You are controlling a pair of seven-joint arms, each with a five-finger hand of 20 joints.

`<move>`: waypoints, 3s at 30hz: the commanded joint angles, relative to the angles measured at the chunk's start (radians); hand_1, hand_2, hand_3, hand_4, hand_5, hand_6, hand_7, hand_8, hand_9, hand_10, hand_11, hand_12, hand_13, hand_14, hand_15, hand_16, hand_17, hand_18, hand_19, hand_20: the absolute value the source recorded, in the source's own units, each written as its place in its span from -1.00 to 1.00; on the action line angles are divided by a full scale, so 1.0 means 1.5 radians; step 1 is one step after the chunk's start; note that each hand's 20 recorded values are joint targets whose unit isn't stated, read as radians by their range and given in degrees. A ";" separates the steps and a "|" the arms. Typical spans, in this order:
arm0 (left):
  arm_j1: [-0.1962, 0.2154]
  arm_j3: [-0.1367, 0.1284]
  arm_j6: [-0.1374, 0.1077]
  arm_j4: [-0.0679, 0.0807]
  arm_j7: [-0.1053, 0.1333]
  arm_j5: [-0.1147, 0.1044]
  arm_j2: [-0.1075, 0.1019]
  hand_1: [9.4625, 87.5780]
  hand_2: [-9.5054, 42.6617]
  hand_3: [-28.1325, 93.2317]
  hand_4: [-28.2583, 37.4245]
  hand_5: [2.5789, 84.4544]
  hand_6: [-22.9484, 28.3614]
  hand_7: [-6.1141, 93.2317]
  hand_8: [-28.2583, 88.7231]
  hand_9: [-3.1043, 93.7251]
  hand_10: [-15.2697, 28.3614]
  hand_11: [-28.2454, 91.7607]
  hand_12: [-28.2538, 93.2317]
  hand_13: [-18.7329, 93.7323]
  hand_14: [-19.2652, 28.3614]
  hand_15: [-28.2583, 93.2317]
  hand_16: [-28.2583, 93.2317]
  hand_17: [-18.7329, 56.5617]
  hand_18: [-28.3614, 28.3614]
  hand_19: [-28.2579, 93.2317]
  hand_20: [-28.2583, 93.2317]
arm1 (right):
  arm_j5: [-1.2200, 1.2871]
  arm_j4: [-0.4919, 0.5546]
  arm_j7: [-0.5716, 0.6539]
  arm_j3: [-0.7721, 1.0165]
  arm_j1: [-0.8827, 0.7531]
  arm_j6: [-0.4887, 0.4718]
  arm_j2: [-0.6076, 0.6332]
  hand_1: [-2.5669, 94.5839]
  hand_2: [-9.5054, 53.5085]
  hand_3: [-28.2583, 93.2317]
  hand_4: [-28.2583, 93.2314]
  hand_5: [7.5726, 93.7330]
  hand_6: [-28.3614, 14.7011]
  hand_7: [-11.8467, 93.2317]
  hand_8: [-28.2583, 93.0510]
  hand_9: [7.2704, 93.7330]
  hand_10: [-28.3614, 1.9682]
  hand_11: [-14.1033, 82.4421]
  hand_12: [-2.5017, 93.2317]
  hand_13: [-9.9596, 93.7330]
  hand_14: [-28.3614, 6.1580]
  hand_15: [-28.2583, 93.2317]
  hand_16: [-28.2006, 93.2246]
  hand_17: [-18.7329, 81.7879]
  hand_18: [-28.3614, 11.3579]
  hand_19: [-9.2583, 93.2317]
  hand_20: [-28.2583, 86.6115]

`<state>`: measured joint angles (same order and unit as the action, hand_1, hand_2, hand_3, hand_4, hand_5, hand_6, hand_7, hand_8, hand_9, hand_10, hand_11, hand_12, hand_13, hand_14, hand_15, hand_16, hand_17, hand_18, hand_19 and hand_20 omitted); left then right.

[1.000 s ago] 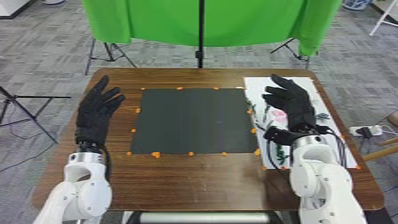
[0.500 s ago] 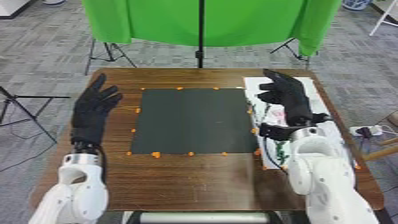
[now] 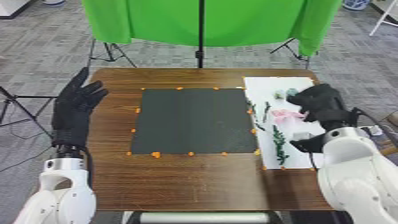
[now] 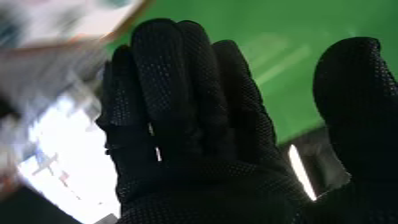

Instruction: Arrange flowers

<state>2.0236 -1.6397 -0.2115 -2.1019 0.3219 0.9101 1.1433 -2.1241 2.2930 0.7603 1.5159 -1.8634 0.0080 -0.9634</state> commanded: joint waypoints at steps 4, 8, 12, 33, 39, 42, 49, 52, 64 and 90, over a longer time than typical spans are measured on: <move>0.013 -0.005 -0.015 -0.006 0.013 -0.009 -0.004 -0.65 -0.32 0.65 -0.91 -0.27 0.13 -0.68 -0.64 -0.30 0.53 -0.10 -0.29 -0.31 0.74 0.26 -0.59 -0.78 0.74 0.16 -0.15 | -0.104 -0.045 0.124 -0.078 -0.032 -0.124 0.046 -0.26 -0.91 0.68 -0.90 0.34 -0.16 -0.45 -0.73 0.36 -0.30 0.37 -0.54 0.52 0.03 0.63 -0.33 0.23 -0.55 0.92 -0.13; 0.006 -0.001 -0.012 -0.004 0.014 -0.011 -0.005 -0.65 -0.32 0.65 -0.91 -0.27 0.14 -0.68 -0.64 -0.30 0.53 -0.10 -0.29 -0.30 0.74 0.26 -0.59 -0.78 0.74 0.16 -0.15 | -0.142 -0.088 0.150 -0.146 0.019 -0.174 0.056 -0.25 -0.93 0.67 -0.90 0.37 -0.15 -0.46 -0.73 0.37 -0.29 0.38 -0.54 0.53 0.02 0.63 -0.32 0.23 -0.55 0.94 -0.15; 0.003 -0.002 -0.010 -0.004 0.015 -0.008 -0.005 -0.64 -0.32 0.65 -0.90 -0.27 0.14 -0.68 -0.64 -0.30 0.53 -0.10 -0.29 -0.31 0.74 0.26 -0.59 -0.78 0.74 0.16 -0.15 | -0.159 -0.114 0.160 -0.189 0.055 -0.178 0.063 -0.26 -0.93 0.66 -0.90 0.38 -0.15 -0.46 -0.72 0.37 -0.29 0.38 -0.53 0.53 0.03 0.63 -0.32 0.23 -0.55 0.95 -0.17; 0.011 -0.004 -0.016 -0.008 0.021 -0.021 -0.010 -0.64 -0.32 0.65 -0.91 -0.27 0.14 -0.68 -0.64 -0.30 0.53 -0.09 -0.29 -0.30 0.74 0.26 -0.59 -0.78 0.74 0.16 -0.15 | -0.293 -0.171 0.127 -0.365 0.110 -0.241 0.065 -0.05 -1.00 0.60 -0.96 0.69 0.11 -0.39 -0.55 0.53 -0.11 0.46 -0.48 0.64 0.13 0.67 -0.26 0.33 -0.53 1.00 -0.10; 0.012 -0.003 -0.019 -0.009 0.029 -0.024 -0.014 -0.65 -0.32 0.65 -0.91 -0.27 0.14 -0.68 -0.64 -0.30 0.53 -0.09 -0.29 -0.30 0.74 0.26 -0.59 -0.78 0.74 0.16 -0.15 | -0.314 -0.173 0.127 -0.367 0.101 -0.180 0.070 0.20 -1.00 0.52 -1.00 0.90 0.23 -0.40 -0.42 0.73 0.10 0.42 -0.46 0.78 0.24 0.64 -0.23 0.42 -0.45 1.00 -0.01; 0.011 -0.004 -0.024 -0.010 0.036 -0.026 -0.018 -0.65 -0.32 0.65 -0.91 -0.27 0.14 -0.68 -0.64 -0.30 0.53 -0.09 -0.29 -0.30 0.74 0.26 -0.59 -0.78 0.74 0.16 -0.15 | -0.310 -0.163 0.140 -0.347 0.091 -0.126 0.079 0.21 -1.00 0.54 -1.00 0.92 0.23 -0.40 -0.41 0.77 0.10 0.41 -0.46 0.80 0.24 0.63 -0.22 0.44 -0.43 1.00 0.01; 0.017 -0.009 -0.030 -0.016 0.041 -0.031 -0.026 -0.65 -0.32 0.65 -0.91 -0.27 0.15 -0.68 -0.64 -0.30 0.53 -0.09 -0.29 -0.30 0.74 0.27 -0.59 -0.78 0.74 0.16 -0.15 | -0.304 -0.102 0.164 -0.303 0.082 -0.031 0.093 0.21 -1.00 0.58 -1.00 0.97 0.21 -0.42 -0.37 0.86 0.09 0.35 -0.46 0.86 0.22 0.61 -0.21 0.48 -0.47 1.00 0.09; 0.020 -0.009 -0.038 -0.020 0.047 -0.036 -0.035 -0.65 -0.32 0.66 -0.91 -0.27 0.15 -0.68 -0.64 -0.30 0.53 -0.09 -0.29 -0.30 0.74 0.27 -0.59 -0.78 0.74 0.16 -0.15 | -0.293 -0.064 0.154 -0.298 0.090 -0.015 0.092 0.20 -1.00 0.59 -1.00 0.98 0.22 -0.42 -0.37 0.88 0.09 0.35 -0.46 0.87 0.22 0.61 -0.21 0.49 -0.47 1.00 0.11; 0.026 -0.015 -0.063 -0.041 0.059 -0.043 -0.068 -0.65 -0.32 0.66 -0.91 -0.27 0.15 -0.68 -0.64 -0.30 0.53 -0.09 -0.29 -0.30 0.74 0.27 -0.59 -0.78 0.74 0.16 -0.15 | -0.230 -0.037 0.059 -0.418 0.280 -0.142 -0.053 0.20 -1.00 0.62 -1.00 0.99 0.18 -0.43 -0.35 0.91 0.08 0.35 -0.45 0.89 0.21 0.62 -0.20 0.51 -0.51 1.00 0.19; -0.116 0.111 -0.084 -0.023 0.094 -0.048 -0.136 -0.64 -0.32 0.66 -0.89 -0.26 0.15 -0.68 -0.64 -0.30 0.53 -0.09 -0.29 -0.29 0.75 0.26 -0.59 -0.78 0.74 0.16 -0.15 | -0.376 -0.464 -0.107 -0.535 0.380 -0.284 -0.437 0.03 -0.93 0.64 -0.93 1.00 0.28 -0.26 -0.53 1.00 0.09 0.40 -0.48 0.97 0.17 0.64 -0.19 0.59 -0.61 1.00 0.32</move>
<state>1.8534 -1.5050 -0.3200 -2.1459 0.4222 0.8521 0.9560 -2.6715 1.6252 0.6160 0.7042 -1.2653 -0.3508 -1.5576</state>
